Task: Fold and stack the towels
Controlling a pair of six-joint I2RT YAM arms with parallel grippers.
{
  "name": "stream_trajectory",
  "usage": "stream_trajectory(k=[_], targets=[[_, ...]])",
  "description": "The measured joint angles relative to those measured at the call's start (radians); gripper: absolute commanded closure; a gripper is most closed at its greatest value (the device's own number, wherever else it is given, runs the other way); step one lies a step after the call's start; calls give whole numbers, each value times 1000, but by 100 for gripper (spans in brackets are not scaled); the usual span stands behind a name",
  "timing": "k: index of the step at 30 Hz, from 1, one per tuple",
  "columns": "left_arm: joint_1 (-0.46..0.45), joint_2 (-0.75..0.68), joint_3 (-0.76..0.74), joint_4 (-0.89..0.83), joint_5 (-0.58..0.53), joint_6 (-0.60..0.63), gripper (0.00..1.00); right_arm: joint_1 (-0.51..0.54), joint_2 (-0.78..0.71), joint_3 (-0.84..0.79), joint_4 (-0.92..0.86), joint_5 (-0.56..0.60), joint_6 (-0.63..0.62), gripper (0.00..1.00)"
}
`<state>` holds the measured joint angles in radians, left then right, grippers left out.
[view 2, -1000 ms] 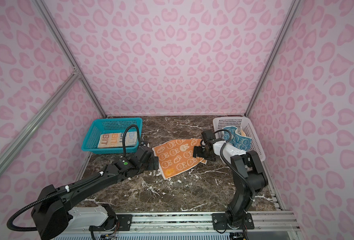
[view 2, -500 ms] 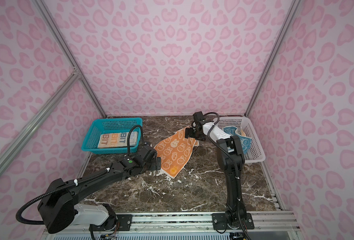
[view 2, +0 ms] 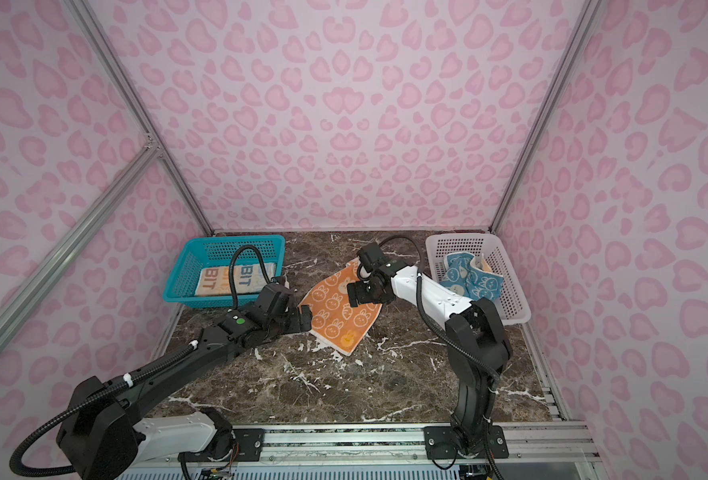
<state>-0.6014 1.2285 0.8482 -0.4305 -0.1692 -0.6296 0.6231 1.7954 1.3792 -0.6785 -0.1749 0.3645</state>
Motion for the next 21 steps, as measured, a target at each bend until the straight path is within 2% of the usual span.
stream_trajectory(k=[5, 11, 17, 21], targets=[[57, -87, -45, -1, 50, -7, 2, 130, -33, -123, 34, 34, 50, 21], [89, -129, -91, -2, 97, -16, 2, 227, 18, -141, 73, 66, 108, 33], [89, -147, -115, -3, 122, -24, 2, 268, 78, -122, 81, 90, 157, 39], [89, -147, -117, -3, 130, -24, 2, 284, 93, -124, 81, 106, 181, 46]])
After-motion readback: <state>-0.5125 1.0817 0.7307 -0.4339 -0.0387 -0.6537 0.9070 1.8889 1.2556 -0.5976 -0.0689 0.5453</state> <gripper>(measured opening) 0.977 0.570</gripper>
